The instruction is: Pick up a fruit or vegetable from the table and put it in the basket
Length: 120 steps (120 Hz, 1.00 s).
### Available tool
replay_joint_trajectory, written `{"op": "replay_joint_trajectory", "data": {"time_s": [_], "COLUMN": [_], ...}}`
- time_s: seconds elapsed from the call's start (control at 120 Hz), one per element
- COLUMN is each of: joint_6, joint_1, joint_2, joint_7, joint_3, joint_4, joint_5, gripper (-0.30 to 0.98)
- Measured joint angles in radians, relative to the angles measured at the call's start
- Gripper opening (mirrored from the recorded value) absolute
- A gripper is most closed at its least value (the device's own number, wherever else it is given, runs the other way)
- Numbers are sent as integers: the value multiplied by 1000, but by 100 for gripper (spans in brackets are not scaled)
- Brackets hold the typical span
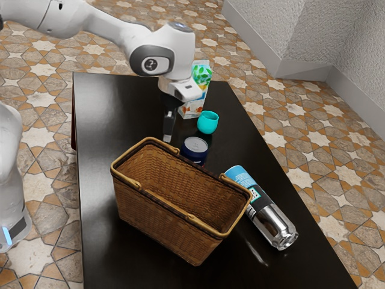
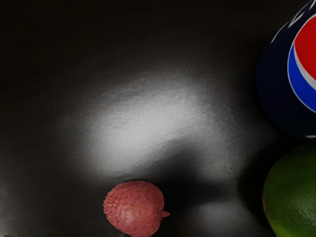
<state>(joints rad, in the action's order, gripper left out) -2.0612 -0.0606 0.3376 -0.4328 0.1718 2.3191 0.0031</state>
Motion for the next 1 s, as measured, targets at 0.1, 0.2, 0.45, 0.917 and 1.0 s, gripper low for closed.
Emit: {"op": "replay_joint_trajectory", "data": {"time_s": [0.1,0.2,0.45,0.917,1.0], "joint_6": [-39,-70,-104,-106,-102], "joint_1": [15,24,42,80,87], "joint_2": [-18,-23,-29,95,97], "joint_7": [44,79,120,154,155], "joint_3": [0,1,22,50,64], "joint_4": [13,15,56,146,149], "joint_5": [-17,-24,-62,-67,-64], "gripper": [69,69,69,69,69]}}
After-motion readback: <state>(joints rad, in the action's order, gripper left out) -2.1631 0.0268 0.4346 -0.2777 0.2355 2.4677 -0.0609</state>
